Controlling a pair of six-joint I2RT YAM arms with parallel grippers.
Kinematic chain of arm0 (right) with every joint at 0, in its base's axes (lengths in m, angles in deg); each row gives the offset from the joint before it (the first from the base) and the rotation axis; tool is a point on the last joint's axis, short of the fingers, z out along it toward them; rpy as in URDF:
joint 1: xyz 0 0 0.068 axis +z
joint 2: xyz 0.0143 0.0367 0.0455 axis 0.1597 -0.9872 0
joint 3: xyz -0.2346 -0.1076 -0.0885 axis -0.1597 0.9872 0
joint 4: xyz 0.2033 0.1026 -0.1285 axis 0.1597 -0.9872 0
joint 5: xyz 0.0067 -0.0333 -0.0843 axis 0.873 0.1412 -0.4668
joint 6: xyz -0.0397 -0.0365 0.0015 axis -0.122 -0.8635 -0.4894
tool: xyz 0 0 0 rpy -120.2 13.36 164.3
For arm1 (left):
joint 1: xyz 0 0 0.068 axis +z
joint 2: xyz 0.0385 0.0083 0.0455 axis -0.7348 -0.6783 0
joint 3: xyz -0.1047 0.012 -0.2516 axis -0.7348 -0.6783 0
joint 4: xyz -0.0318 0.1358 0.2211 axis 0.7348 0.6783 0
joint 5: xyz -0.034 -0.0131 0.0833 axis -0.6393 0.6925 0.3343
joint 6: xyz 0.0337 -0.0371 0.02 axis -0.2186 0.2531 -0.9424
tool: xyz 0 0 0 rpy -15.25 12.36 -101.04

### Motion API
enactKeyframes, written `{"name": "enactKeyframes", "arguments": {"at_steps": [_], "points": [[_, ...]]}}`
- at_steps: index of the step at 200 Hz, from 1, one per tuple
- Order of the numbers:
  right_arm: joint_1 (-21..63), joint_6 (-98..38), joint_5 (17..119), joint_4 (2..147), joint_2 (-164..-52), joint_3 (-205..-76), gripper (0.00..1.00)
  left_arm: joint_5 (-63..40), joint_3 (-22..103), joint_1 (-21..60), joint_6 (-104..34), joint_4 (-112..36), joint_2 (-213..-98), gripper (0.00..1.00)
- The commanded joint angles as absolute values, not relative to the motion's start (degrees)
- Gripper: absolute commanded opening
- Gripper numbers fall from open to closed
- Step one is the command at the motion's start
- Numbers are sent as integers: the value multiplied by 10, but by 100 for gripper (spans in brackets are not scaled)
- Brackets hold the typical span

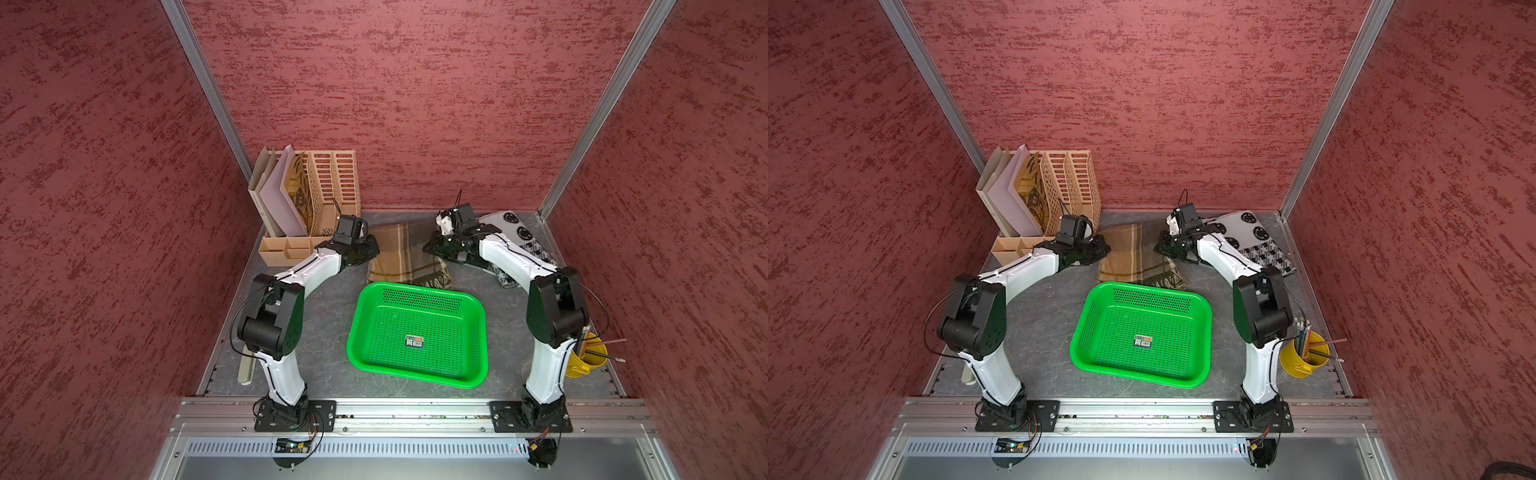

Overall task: Put the folded scarf in the basket
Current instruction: Place the scarf in the basket.

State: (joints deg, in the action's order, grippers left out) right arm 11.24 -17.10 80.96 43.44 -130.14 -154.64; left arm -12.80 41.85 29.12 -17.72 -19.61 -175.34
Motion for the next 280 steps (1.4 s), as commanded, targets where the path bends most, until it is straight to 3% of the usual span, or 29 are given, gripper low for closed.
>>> {"name": "enactKeyframes", "arguments": {"at_steps": [1, 83, 150, 207, 280], "points": [[117, -162, 778, 423, -1256, -1546, 0, -125, 461, 286, -184, -159, -1710, 0], [152, -119, 714, 399, -1054, -1425, 0, -136, 500, 266, -188, -41, -1612, 0], [199, -84, 672, 380, -895, -1286, 0, -136, 386, 213, -164, -52, -1521, 0], [270, -39, 631, 385, -835, -1177, 0, -103, 271, 152, -135, -77, -1477, 0], [347, 40, 574, 375, -791, -1080, 0, -39, 217, 97, -127, -20, -1465, 0]]}}
